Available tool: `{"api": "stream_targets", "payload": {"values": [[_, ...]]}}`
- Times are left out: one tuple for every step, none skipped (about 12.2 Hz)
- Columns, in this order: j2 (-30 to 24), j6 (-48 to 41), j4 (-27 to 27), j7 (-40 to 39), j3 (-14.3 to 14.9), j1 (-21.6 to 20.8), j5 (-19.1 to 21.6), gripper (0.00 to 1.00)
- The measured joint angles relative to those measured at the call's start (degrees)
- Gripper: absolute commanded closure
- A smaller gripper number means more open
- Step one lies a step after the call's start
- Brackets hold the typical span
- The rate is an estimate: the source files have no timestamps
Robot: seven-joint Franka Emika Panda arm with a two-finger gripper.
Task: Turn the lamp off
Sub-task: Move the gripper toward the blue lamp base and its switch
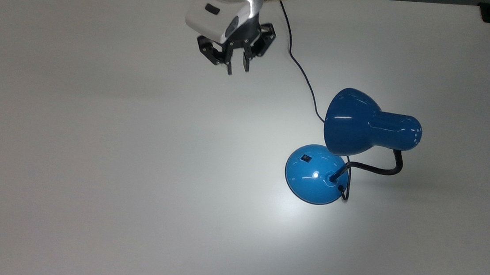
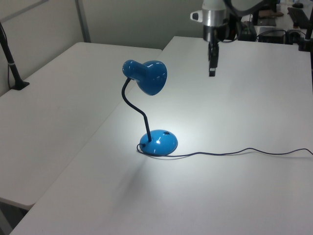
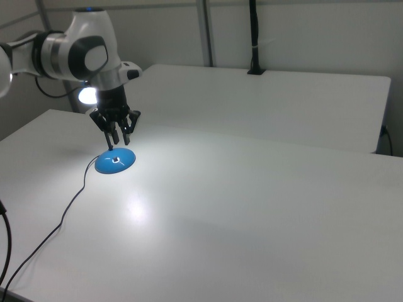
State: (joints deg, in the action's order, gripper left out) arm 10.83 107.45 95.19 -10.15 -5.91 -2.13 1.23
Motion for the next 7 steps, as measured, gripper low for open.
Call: {"api": "stream_targets", "payload": {"values": [[1.46,3.29,0.16,3.32,-0.63,-0.52,0.19,1.0],[2.94,6.62,0.36,6.72,-1.19,-1.07,0.23,1.0],[4.43,9.62,0.5,9.77,-1.63,-1.71,0.25,1.0],[5.96,12.27,0.61,12.44,-1.87,-2.59,0.26,1.0],[7.28,14.42,0.69,14.33,-1.94,-3.48,0.26,1.0],[8.47,16.29,0.74,15.84,-1.96,-4.31,0.26,1.0],[9.47,17.94,0.8,17.11,-1.97,-5.01,0.27,1.0]]}}
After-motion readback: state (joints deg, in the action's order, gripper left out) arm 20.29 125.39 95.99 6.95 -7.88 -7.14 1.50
